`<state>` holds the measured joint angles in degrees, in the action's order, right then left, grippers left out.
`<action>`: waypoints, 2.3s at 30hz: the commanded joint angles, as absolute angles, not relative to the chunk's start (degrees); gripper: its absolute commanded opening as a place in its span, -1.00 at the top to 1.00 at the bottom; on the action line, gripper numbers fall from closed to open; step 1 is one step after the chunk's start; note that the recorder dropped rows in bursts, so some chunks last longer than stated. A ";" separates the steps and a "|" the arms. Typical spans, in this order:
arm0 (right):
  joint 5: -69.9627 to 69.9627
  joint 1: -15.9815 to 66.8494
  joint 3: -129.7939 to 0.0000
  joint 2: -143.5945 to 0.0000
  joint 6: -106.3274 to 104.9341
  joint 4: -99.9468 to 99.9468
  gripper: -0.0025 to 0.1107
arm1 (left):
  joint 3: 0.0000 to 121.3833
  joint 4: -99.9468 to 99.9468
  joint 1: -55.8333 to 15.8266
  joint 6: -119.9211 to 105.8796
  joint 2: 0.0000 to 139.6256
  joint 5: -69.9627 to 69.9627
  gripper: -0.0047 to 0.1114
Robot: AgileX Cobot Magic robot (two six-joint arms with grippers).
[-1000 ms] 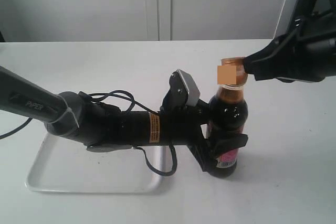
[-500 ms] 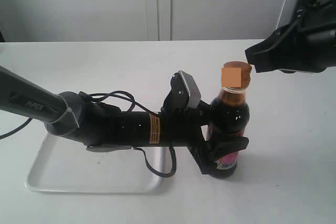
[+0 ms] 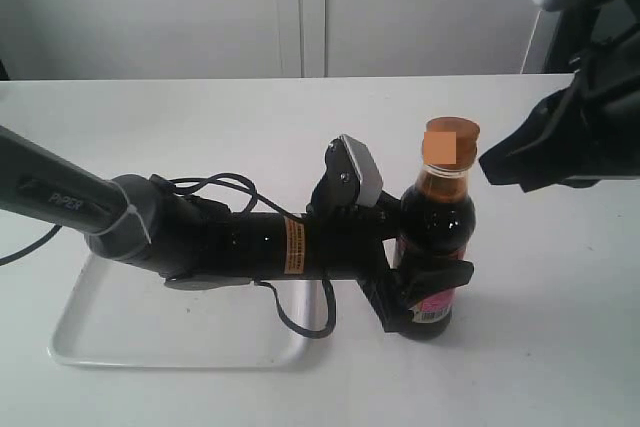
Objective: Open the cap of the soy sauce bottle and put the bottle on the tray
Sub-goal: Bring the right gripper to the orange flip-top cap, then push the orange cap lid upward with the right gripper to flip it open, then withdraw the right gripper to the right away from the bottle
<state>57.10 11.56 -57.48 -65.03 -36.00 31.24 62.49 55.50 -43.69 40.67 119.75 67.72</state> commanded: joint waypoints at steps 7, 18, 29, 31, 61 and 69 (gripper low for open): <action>54.32 14.29 -58.26 -68.91 -36.36 32.90 0.96 | 62.70 56.63 -44.13 41.55 119.39 68.39 0.92; 51.08 14.82 -61.80 -69.54 -35.87 32.60 0.96 | 62.70 56.64 -44.13 40.88 119.39 68.28 0.92; 42.54 14.82 -62.12 -69.54 -35.87 31.51 0.96 | 62.70 56.84 -44.13 40.42 119.39 67.95 0.92; 40.57 14.82 -62.12 -69.54 -35.87 31.51 0.96 | 62.70 56.84 -44.13 40.28 119.39 67.84 0.92; 48.57 14.82 -66.67 -72.38 -19.50 -13.82 0.96 | 62.70 58.37 -44.13 35.77 119.39 68.63 0.92; 62.86 11.28 -66.67 -75.85 -19.02 -9.93 0.96 | 62.70 58.37 -44.13 35.77 119.39 69.40 0.92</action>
<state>57.65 12.99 -66.14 -74.40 -19.59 -12.45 62.71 57.71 -43.75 35.84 119.75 68.21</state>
